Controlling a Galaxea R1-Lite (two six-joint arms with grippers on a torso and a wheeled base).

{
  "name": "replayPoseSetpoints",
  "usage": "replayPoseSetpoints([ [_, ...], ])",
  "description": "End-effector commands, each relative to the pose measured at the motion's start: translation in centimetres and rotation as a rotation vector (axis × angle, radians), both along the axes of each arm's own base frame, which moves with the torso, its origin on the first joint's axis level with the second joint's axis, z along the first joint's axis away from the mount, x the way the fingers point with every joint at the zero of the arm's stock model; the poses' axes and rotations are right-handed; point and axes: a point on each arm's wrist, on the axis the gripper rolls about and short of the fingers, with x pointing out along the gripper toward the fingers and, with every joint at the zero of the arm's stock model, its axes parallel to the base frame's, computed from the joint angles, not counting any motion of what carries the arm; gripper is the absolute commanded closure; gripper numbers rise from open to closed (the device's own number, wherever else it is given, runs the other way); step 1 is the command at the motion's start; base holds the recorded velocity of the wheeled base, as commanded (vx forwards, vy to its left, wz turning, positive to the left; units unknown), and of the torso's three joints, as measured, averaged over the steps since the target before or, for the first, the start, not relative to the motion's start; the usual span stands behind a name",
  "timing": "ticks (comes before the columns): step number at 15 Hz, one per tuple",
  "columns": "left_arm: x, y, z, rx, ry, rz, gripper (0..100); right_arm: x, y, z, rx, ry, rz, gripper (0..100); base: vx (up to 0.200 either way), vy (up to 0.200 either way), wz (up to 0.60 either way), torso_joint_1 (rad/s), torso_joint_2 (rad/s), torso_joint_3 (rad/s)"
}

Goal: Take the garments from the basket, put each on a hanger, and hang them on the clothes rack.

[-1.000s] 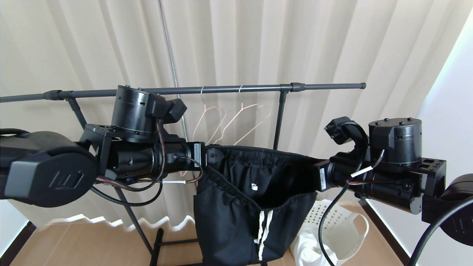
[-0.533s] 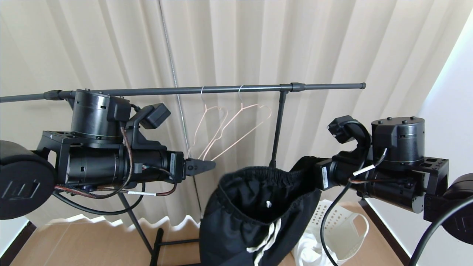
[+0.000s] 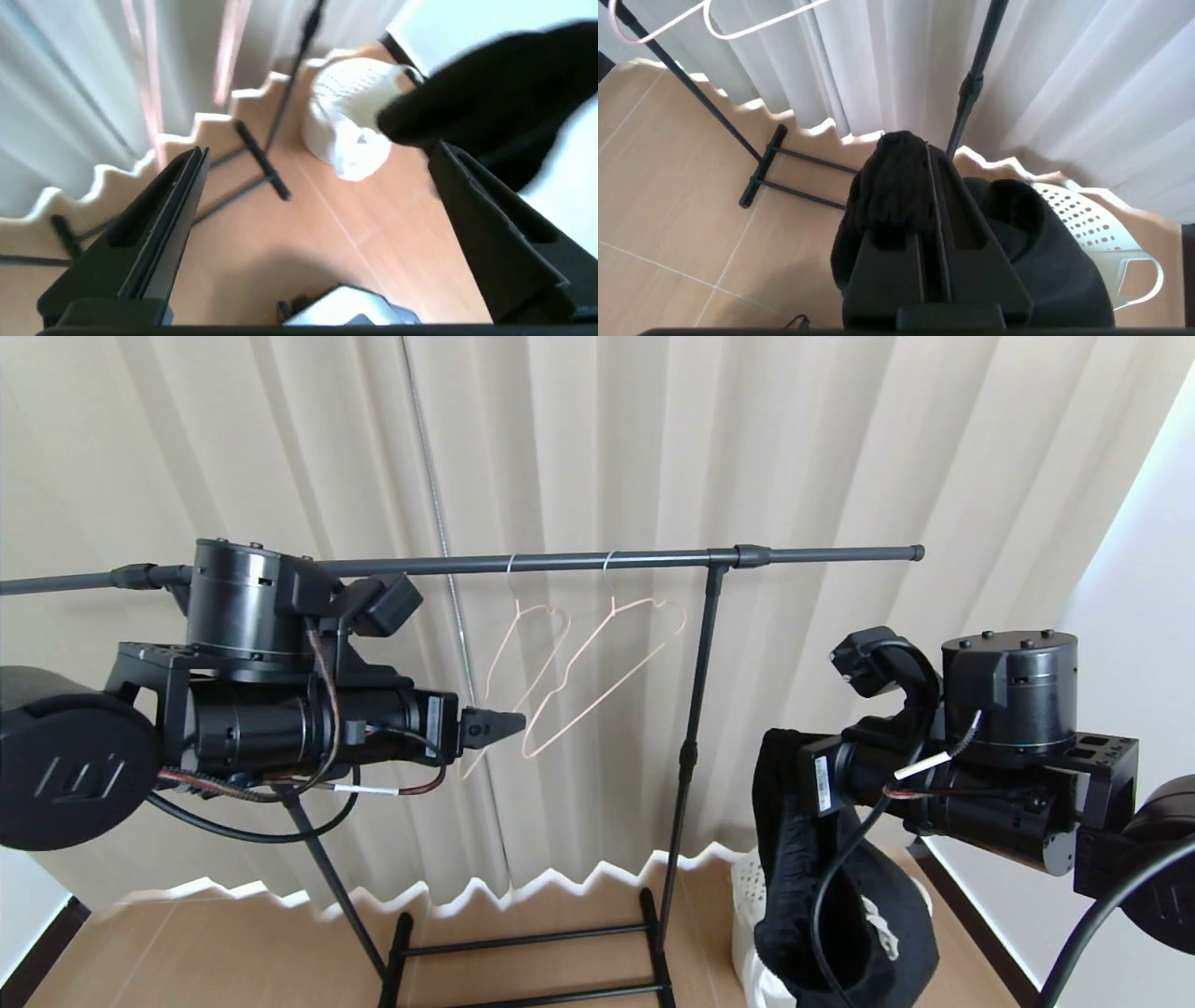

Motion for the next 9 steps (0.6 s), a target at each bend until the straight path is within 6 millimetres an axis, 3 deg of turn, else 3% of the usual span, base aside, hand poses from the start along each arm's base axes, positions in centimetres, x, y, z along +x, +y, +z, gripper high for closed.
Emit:
replayPoseSetpoints([
  [1,3.7,-1.1,-1.3,0.058,0.002,0.091,0,0.0,0.0,0.1,0.001,-0.002,0.0,100,0.0,0.0,0.0,0.0,0.0,0.0],
  [6,10.4,-2.8,-4.1,0.247,-0.069,0.174,0,0.0,-0.1,0.1,-0.009,-0.008,-0.006,100,0.0,0.0,0.0,0.0,0.0,0.0],
  [9,13.1,-3.7,-5.0,0.268,-0.095,0.226,0,0.1,-0.3,0.1,-0.012,-0.011,-0.011,100,0.0,0.0,0.0,0.0,0.0,0.0],
])
